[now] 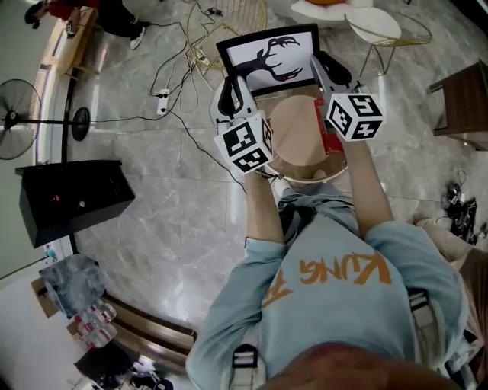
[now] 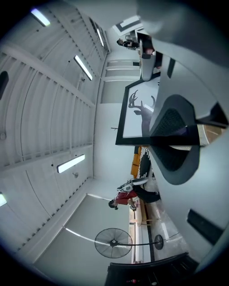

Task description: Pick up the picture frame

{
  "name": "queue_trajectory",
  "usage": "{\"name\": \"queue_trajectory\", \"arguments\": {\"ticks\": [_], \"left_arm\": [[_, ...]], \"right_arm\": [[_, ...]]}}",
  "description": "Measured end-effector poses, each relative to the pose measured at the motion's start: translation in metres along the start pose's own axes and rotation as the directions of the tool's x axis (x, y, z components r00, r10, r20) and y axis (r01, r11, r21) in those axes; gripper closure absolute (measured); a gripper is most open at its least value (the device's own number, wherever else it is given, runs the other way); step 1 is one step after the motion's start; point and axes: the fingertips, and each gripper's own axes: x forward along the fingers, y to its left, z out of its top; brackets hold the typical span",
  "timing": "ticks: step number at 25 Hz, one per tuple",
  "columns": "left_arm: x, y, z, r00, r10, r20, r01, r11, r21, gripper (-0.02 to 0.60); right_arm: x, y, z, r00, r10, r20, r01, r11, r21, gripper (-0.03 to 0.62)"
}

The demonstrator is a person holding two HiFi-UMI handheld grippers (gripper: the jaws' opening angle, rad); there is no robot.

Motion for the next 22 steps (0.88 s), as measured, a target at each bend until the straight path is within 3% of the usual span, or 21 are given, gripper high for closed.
{"name": "queue_trajectory", "arguments": {"ticks": [7,11,22], "left_arm": [[-0.012,-0.006,0.016,0.994,-0.029,0.101,0.026,0.999,0.031,0.507],[-0.019,-0.011,0.044,0.989,-0.026,0.143,0.022,0.999,0.030,0.507],[-0.034,-0.038,0.050,0.989,-0.055,0.139,0.053,0.998,0.021,0.506]], "right_arm": [[-0.010,0.002,0.017,0.992,0.003,0.123,-0.001,1.000,-0.016,0.530],[-0.016,0.006,0.048,0.987,0.027,0.158,-0.020,0.999,-0.045,0.528],[-0.047,-0.005,0.061,0.988,0.014,0.156,-0.003,0.998,-0.066,0.528]]}}
